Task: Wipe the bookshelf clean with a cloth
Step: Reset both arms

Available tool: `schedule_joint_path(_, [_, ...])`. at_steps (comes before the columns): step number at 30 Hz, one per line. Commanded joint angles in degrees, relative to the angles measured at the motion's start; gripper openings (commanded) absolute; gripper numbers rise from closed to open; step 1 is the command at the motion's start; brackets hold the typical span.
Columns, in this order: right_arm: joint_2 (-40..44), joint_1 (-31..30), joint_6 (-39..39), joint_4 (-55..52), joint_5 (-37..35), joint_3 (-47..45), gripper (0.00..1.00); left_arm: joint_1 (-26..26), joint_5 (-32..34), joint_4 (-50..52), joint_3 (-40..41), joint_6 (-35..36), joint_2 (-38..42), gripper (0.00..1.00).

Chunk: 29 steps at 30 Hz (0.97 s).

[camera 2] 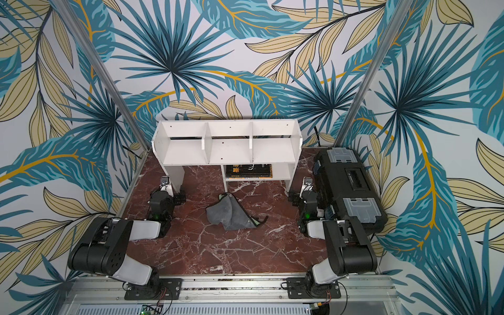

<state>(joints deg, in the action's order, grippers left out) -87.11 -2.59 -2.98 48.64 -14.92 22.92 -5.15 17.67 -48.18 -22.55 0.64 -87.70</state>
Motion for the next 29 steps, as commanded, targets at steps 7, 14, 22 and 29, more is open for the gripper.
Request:
schedule_joint_path(7, [0.9, 0.2, -0.2, 1.6, 0.5, -0.4, 1.0, 0.1, -0.7, -0.7, 0.3, 0.5, 0.8, 1.0])
schedule_joint_path(14, [0.9, 0.2, -0.2, 1.6, 0.5, -0.4, 0.99, 0.1, -0.7, -0.7, 0.3, 0.6, 0.9, 1.0])
schedule_joint_path(22, [0.8, 0.2, -0.2, 1.6, 0.5, -0.4, 0.99, 0.1, -0.7, -0.7, 0.3, 0.5, 0.8, 1.0])
schedule_joint_path(29, [0.8, 0.2, -0.2, 1.4, 0.6, -0.3, 0.99, 0.0, -0.7, -8.4, 2.1, 1.5, -1.8, 1.0])
